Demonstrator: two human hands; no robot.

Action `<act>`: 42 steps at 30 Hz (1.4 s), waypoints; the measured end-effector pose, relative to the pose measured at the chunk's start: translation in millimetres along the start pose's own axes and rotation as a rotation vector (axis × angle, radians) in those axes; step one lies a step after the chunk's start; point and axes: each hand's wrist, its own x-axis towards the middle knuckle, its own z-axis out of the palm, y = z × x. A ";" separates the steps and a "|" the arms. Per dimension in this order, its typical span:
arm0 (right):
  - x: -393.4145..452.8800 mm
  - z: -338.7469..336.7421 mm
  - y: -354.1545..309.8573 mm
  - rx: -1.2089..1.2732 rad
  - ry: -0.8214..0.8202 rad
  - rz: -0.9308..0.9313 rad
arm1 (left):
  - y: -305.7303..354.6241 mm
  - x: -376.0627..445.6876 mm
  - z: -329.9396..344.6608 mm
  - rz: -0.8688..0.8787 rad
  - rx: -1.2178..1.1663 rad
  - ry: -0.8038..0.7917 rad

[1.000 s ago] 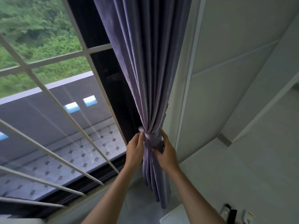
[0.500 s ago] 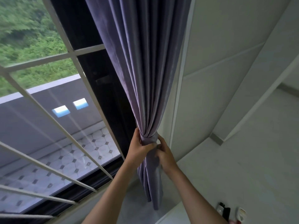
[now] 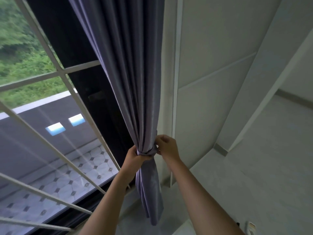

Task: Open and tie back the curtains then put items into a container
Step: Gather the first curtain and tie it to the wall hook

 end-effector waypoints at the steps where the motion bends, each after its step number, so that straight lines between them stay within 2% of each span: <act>1: 1.5 1.4 -2.5 -0.035 -0.005 0.003 | 0.8 -1.5 0.3 -0.003 -0.004 0.009; 5: 13.4 3.6 -11.2 -0.180 -0.049 -0.007 | 4.3 -3.6 -2.2 -0.032 -0.014 0.039; 7: 17.4 2.8 -17.0 -0.176 -0.077 0.007 | 6.1 -5.5 -0.9 -0.043 -0.024 0.050; 16: 14.9 2.8 -8.5 0.190 -0.132 0.059 | 5.2 -23.4 16.5 -0.011 -0.097 0.202; 20: 21.0 -0.7 -21.9 -0.001 -0.203 -0.011 | 5.7 -25.4 16.1 -0.017 -0.090 0.176; 23: 26.5 1.5 -17.5 -0.062 -0.095 -0.039 | 7.5 -26.3 17.7 -0.023 -0.101 0.165; 26: 27.9 2.6 -12.4 0.075 0.040 -0.010 | 8.1 -26.5 18.4 -0.026 -0.111 0.167; 28: 31.8 2.3 -8.0 0.263 0.074 0.056 | 7.6 -26.4 17.0 -0.036 -0.128 0.185; 30: 33.7 0.2 -6.4 0.445 0.050 0.107 | 7.1 -26.3 15.0 -0.048 -0.140 0.189; 34: 37.3 -5.7 -12.9 0.641 -0.019 0.149 | 6.5 -25.2 11.3 -0.050 -0.139 0.182; 42: 44.3 -10.2 -15.2 0.489 -0.096 0.032 | 6.9 -25.7 15.2 -0.031 -0.106 0.203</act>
